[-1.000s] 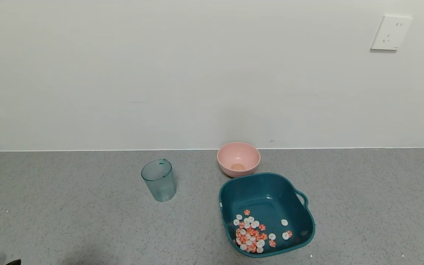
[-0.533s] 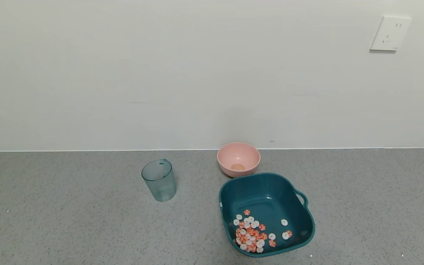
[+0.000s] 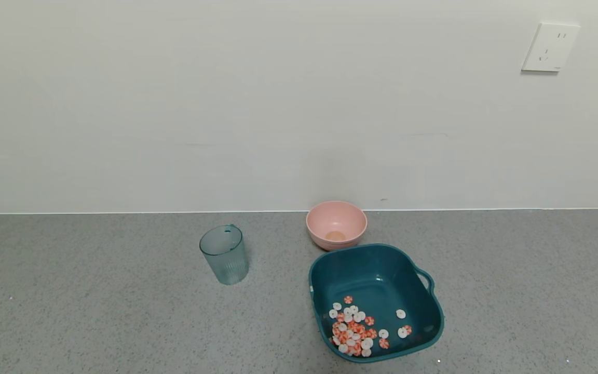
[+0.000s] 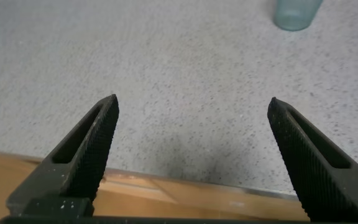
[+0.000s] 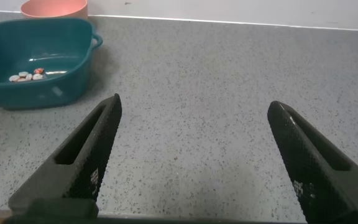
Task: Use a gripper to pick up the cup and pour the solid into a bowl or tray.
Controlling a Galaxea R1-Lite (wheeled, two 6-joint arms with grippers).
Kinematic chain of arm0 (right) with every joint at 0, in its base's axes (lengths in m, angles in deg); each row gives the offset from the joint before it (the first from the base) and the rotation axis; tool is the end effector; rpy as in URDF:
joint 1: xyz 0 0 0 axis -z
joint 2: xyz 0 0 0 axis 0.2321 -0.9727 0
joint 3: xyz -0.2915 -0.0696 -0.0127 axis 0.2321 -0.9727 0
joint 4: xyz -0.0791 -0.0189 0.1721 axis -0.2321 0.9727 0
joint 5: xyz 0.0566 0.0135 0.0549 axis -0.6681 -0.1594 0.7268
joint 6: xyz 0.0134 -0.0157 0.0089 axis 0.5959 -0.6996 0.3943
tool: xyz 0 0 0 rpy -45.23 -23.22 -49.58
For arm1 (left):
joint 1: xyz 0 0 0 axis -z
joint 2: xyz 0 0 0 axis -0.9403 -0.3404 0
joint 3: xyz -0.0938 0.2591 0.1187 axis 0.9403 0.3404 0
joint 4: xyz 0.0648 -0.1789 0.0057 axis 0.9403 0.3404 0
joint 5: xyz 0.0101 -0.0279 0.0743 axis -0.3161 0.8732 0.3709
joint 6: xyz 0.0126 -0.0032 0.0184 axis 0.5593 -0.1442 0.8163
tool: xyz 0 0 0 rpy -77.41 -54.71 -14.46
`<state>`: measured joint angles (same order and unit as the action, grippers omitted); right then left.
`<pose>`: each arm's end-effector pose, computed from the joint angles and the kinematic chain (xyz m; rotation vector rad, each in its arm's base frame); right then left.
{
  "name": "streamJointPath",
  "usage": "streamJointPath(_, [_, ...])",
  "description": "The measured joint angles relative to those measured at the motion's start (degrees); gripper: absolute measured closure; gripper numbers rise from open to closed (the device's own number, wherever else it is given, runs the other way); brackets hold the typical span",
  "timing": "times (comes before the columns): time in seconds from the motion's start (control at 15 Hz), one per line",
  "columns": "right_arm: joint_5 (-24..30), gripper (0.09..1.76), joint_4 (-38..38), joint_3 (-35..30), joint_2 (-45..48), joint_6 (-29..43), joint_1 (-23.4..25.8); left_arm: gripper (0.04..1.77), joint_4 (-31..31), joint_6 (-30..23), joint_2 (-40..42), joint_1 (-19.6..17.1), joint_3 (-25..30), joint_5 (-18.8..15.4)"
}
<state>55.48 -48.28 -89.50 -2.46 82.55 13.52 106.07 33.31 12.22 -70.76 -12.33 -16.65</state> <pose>-0.0227 0.0002 0.0750 -0.0072 0.0053 0.0073 -0.0245 0.0044 0.1185 0.1256 0.2424 0.2050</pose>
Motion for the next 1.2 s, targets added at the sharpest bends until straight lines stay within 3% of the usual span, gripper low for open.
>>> streamJointPath(0.33, [0.0, 0.14, 0.0, 0.0, 0.0, 0.0, 0.0, 0.09, -3.1, -0.2, 7.4, 0.4, 1.3, -7.5])
streamJointPath(0.6, [0.0, 0.14, 0.0, 0.0, 0.0, 0.0, 0.0, 0.09, -17.6, -0.5, 10.5, 0.5, 9.1, -7.4])
streamJointPath(0.87, [0.0, 0.14, 0.0, 0.0, 0.0, 0.0, 0.0, 0.09, -27.3, -0.4, 11.0, 0.5, 13.3, -7.5])
streamJointPath(1.0, [0.0, 0.14, 0.0, 0.0, 0.0, 0.0, 0.0, 0.09, -26.2, -0.4, 11.1, 0.5, 13.8, -8.9])
streamJointPath(1.2, [0.0, 0.14, 0.0, 0.0, 0.0, 0.0, 0.0, 0.09, -17.8, -1.4, 11.1, 0.5, 14.0, -12.3])
